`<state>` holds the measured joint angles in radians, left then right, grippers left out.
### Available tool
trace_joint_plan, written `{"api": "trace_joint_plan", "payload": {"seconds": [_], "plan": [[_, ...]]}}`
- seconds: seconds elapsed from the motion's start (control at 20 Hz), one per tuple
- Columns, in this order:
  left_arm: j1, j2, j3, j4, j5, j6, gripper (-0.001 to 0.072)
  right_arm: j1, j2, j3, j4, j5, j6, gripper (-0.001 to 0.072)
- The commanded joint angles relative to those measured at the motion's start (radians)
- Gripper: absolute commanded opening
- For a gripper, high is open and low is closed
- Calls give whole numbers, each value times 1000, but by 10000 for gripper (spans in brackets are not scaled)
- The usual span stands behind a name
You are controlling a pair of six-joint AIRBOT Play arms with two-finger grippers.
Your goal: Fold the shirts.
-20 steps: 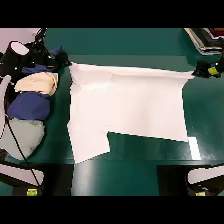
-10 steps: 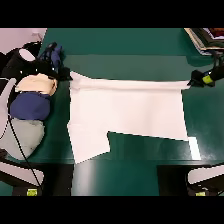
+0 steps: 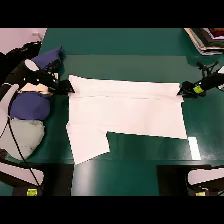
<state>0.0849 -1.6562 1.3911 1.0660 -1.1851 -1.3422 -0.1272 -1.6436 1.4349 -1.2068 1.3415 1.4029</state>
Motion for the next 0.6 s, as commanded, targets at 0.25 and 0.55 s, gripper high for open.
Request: {"api": "trace_joint_plan", "payload": {"seconds": [0.25,0.55], "plan": [[73,404,-436,111,-63,-12,530,-99,211,21,0,179,-24,381],[73,645,-884,-19,-3,17,530,-87,311,21,0,251,-24,382]]}}
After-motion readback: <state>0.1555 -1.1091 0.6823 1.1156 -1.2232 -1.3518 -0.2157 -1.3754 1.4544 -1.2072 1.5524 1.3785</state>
